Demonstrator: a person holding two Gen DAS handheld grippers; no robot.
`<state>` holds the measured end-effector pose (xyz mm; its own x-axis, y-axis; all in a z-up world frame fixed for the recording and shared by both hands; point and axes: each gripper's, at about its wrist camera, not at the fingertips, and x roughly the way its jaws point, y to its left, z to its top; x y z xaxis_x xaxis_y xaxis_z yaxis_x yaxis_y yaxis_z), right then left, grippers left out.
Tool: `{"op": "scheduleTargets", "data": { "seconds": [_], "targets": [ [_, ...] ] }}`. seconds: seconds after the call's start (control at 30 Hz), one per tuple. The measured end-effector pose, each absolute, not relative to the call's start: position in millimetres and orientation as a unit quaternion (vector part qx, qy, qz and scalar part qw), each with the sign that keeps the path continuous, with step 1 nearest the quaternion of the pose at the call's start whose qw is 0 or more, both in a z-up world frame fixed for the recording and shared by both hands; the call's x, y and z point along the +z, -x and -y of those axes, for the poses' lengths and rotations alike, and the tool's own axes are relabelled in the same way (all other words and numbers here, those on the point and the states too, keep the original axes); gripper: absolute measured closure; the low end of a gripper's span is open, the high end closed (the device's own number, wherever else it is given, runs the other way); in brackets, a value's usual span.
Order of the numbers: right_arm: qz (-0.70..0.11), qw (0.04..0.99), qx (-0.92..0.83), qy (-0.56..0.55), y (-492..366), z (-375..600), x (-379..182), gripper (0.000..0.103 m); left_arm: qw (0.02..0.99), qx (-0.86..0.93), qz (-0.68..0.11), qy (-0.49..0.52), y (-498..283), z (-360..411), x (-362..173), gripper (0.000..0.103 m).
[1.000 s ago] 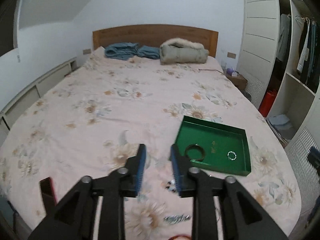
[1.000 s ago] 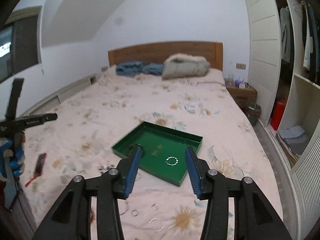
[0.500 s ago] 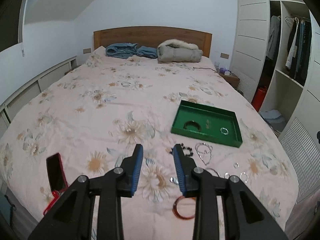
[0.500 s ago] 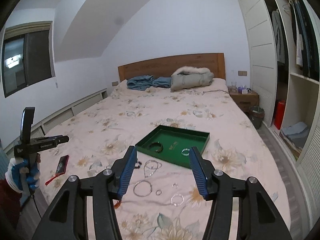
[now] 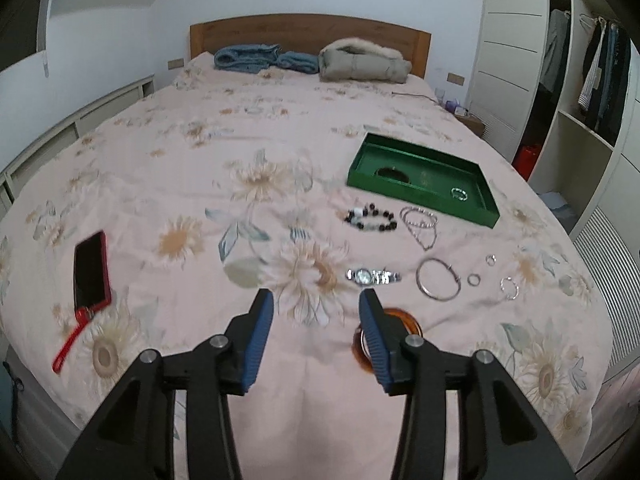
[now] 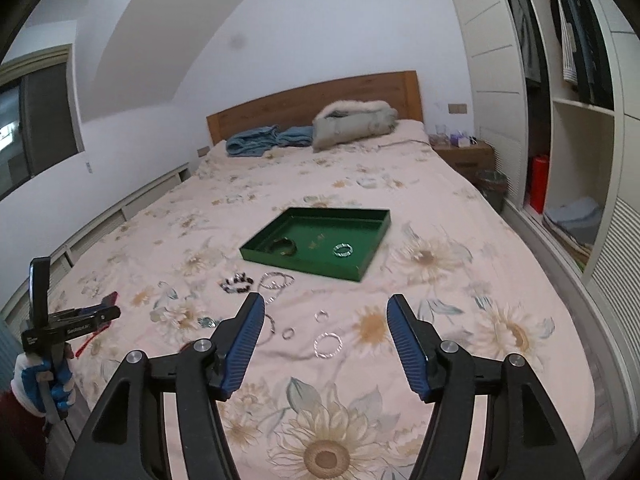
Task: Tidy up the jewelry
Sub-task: 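Withdraw both open tools back toward the remaining jewelry, then grasp the amber bangle with the left tool while the right tool grasps another twisted silver hoop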
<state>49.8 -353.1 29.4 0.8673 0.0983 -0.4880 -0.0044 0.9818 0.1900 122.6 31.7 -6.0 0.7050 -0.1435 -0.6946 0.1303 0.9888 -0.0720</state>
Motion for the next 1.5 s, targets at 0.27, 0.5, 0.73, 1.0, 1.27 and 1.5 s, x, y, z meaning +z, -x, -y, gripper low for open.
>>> {"op": "scheduleTargets", "data": {
  "seconds": [0.27,0.5,0.73,1.0,1.27,1.5],
  "targets": [
    [-0.28,0.956,0.021,-0.088,-51.0,353.8,-0.1,0.04,0.922,-0.059,-0.382,0.022,-110.6,-30.0,-24.5,0.06],
    [-0.305,0.948,0.019,-0.09,-54.8,350.5,-21.7,0.04,0.926,-0.052,-0.374,-0.006,-102.4,-10.1,-26.7,0.06],
    [-0.325,0.941,0.02,-0.088,-63.0,339.9,-37.3,0.04,0.925,-0.063,-0.373,-0.027,-99.3,8.0,-32.1,0.06],
    [-0.336,0.938,0.024,-0.083,-72.9,333.1,-46.1,0.04,0.924,-0.071,-0.374,-0.039,-105.6,18.0,-36.9,0.06],
    [-0.346,0.935,0.027,-0.077,-87.0,332.3,-54.9,0.044,0.92,-0.072,-0.384,-0.041,-121.3,22.7,-46.6,0.06],
    [-0.357,0.93,0.029,-0.08,-103.5,334.6,-67.0,0.046,0.913,-0.072,-0.399,-0.04,-136.4,23.5,-61.4,0.06]
  ]
}}
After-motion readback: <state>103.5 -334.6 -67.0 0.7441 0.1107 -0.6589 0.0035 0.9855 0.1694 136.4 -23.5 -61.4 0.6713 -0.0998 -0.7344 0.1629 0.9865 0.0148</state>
